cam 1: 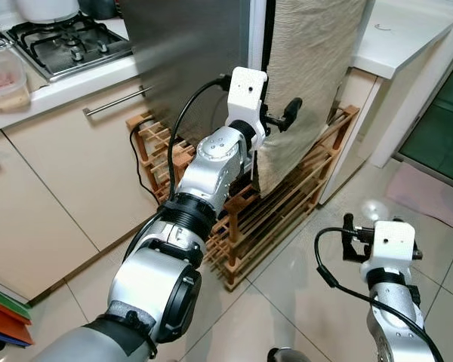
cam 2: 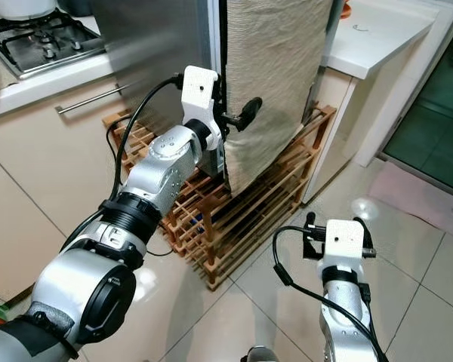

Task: Restocking fridge

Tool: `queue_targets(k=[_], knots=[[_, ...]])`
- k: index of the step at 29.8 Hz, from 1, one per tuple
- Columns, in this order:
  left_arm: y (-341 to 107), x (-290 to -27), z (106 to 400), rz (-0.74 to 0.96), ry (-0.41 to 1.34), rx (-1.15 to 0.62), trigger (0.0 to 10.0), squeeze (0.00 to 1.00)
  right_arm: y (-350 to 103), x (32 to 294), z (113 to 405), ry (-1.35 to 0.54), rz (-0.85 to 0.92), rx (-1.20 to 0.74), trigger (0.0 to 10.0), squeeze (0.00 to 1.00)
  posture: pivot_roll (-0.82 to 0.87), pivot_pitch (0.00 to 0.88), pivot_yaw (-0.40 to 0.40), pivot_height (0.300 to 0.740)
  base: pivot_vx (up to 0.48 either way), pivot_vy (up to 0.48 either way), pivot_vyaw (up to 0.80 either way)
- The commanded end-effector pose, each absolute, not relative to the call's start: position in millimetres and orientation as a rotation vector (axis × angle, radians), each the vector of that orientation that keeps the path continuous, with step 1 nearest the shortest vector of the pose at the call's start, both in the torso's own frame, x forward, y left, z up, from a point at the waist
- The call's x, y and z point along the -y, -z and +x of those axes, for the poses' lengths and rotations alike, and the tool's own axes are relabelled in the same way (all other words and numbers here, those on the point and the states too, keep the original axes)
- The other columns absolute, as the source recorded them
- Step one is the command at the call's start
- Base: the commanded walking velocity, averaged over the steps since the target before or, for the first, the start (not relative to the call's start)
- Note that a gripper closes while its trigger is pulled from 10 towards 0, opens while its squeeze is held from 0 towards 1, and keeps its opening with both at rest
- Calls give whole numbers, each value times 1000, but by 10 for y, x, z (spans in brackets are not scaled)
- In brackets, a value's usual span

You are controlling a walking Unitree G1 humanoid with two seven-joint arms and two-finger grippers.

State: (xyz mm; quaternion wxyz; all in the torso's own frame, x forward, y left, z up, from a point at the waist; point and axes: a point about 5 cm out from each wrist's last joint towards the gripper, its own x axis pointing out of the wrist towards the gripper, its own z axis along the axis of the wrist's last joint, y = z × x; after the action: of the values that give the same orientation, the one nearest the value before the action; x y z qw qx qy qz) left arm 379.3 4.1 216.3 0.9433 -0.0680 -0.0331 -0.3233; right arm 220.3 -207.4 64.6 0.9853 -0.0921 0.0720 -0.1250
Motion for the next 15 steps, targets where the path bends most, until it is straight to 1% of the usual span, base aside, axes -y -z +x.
queue_targets(k=[1, 3, 5, 6, 7, 8, 9, 12, 13, 15], knots=[[-2329, 305, 3633, -193, 837, 105, 10000, 0, -588, 2078, 2182, 240, -175, -182, 10000, 0, -244, 33, 54, 740, 0, 0, 0], [-2503, 463, 3447, -282, 1025, 176, 10000, 0, -457, 2086, 2132, 220, -171, -248, 10000, 0, -241, 34, 54, 740, 0, 0, 0], [-2503, 463, 3447, -282, 1025, 176, 10000, 0, -457, 2086, 2132, 220, -171, -248, 10000, 0, -241, 34, 54, 740, 0, 0, 0], [-2633, 525, 3300, -347, 1146, 223, 10000, 0, -370, 2111, 2082, 226, -158, -291, 10000, 0, -234, 37, 52, 740, 0, 0, 0], [-2827, 549, 3074, -452, 1322, 284, 10000, 0, -278, 2132, 2030, 223, -144, -345, 10000, 0, -235, 36, 55, 740, 0, 0, 0], [-2876, 542, 3019, -477, 1365, 299, 10000, 0, -261, 2133, 2022, 219, -141, -357, 10000, 0, -235, 36, 55, 740, 0, 0, 0], [-2876, 542, 3019, -477, 1365, 299, 10000, 0, -261, 2133, 2022, 219, -141, -357, 10000, 0, -235, 36, 55, 740, 0, 0, 0], [-2936, 387, 2954, -519, 1474, 302, 10000, 0, -247, 2125, 2041, 217, -144, -353, 10000, 0, -234, 31, 58, 740, 0, 0, 0], [-2936, 387, 2954, -519, 1474, 302, 10000, 0, -247, 2125, 2041, 217, -144, -353, 10000, 0, -234, 31, 58, 740, 0, 0, 0], [-2848, 262, 2971, -484, 1493, 277, 10000, 0, -231, 2091, 2080, 196, -137, -353, 10000, 0, -229, 26, 62, 740, 0, 0, 0]])
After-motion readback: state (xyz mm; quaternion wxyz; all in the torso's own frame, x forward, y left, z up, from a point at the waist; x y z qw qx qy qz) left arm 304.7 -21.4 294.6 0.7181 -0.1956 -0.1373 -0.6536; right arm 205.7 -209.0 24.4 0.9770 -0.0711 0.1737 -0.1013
